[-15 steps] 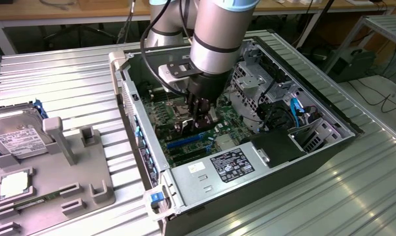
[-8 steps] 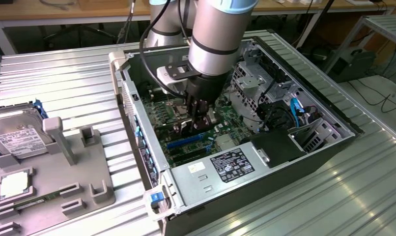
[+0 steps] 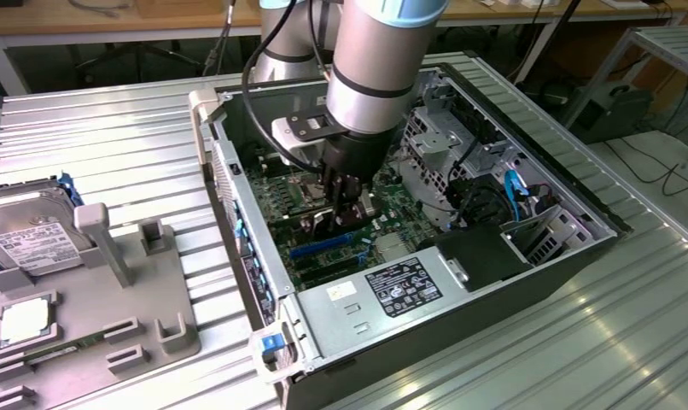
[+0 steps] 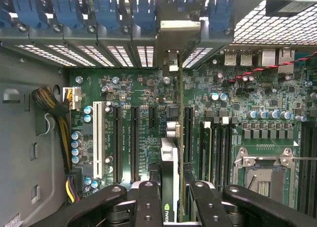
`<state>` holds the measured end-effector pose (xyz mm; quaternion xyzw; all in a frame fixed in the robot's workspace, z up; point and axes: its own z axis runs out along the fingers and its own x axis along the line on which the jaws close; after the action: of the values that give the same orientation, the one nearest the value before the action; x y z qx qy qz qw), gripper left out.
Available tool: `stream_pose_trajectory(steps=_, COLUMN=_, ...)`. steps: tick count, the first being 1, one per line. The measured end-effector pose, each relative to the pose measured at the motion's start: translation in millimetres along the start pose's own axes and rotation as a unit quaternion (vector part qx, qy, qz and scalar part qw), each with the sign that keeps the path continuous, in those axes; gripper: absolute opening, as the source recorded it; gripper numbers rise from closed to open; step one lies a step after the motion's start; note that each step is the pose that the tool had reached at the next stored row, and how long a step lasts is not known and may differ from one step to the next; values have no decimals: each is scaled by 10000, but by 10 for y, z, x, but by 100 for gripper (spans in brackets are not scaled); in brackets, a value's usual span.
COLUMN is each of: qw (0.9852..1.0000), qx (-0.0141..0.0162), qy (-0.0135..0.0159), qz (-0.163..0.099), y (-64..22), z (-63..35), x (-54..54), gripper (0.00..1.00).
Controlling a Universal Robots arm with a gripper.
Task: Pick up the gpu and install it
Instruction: 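Insert the gpu into the slot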
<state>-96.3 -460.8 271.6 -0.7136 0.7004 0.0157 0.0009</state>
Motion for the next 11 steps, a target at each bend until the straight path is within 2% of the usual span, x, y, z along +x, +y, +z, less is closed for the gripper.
stream_pose_trajectory(steps=11, qw=10000, qx=0, qy=-1, qz=0, y=-1, z=39, x=1, gripper=27)
